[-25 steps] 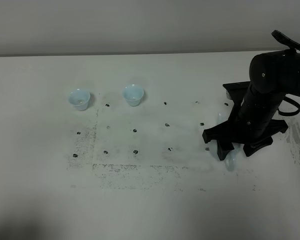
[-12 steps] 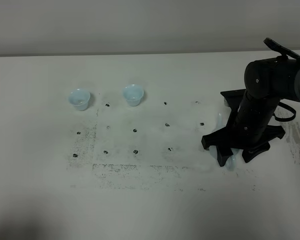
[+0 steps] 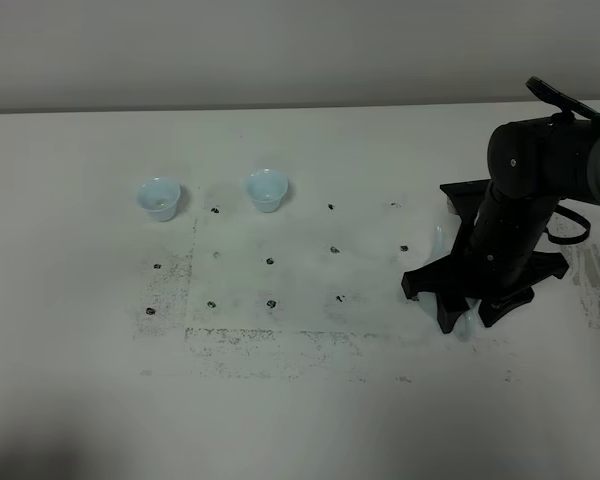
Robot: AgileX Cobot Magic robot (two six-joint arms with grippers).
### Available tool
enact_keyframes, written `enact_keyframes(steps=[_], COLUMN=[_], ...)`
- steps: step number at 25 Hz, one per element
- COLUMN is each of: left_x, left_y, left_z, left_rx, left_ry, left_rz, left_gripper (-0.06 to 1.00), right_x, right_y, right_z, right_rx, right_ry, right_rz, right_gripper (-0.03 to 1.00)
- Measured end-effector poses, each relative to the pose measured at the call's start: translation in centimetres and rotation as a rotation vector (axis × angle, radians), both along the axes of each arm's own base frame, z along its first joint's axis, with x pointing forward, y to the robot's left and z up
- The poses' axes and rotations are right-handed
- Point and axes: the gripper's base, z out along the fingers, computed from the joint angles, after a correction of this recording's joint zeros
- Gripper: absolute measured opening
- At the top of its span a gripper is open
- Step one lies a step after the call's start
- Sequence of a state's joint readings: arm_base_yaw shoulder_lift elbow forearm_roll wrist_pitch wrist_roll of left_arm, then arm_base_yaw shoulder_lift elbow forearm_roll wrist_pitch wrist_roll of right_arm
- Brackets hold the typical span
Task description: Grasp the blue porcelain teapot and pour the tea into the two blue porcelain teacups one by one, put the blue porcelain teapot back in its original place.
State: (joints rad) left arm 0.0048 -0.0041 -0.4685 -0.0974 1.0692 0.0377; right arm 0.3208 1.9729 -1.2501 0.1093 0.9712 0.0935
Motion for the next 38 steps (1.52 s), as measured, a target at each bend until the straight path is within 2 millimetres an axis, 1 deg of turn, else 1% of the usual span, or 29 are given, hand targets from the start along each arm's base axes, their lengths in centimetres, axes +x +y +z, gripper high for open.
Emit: enact_keyframes(steps=[4,6,9,13,14,23,31,34,38], left_x=[0.0,0.0,0.0,0.0,0.0,0.0,0.0,0.0,0.0], left_y=[0.0,0.0,0.0,0.0,0.0,0.0,0.0,0.0,0.0], left_z=[0.0,0.0,0.0,0.0,0.0,0.0,0.0,0.0,0.0], left_rx=[0.0,0.0,0.0,0.0,0.0,0.0,0.0,0.0,0.0], left_ry=[0.0,0.0,0.0,0.0,0.0,0.0,0.0,0.0,0.0], left_rz=[0.0,0.0,0.0,0.0,0.0,0.0,0.0,0.0,0.0], left_gripper=[0.74,0.74,0.74,0.74,0.74,0.74,0.74,0.74,0.74], right_x=[0.0,0.0,0.0,0.0,0.0,0.0,0.4,0.3,0.3], right_y=[0.0,0.0,0.0,0.0,0.0,0.0,0.0,-0.2,-0.4], right_z=[0.0,0.0,0.0,0.0,0.0,0.0,0.0,0.1,1.1], right_rx=[0.0,0.0,-0.001,0.0,-0.001,-0.001,0.001,-0.011,-0.028], right_ry=[0.0,0.0,0.0,-0.001,-0.002,-0.004,-0.044,-0.059,-0.087], right_rz=[0.0,0.0,0.001,0.012,0.017,0.044,0.047,0.058,0.077], right_gripper=[0.39,0.35,0.25,0.06,0.05,0.05,0.05,0.04,0.04])
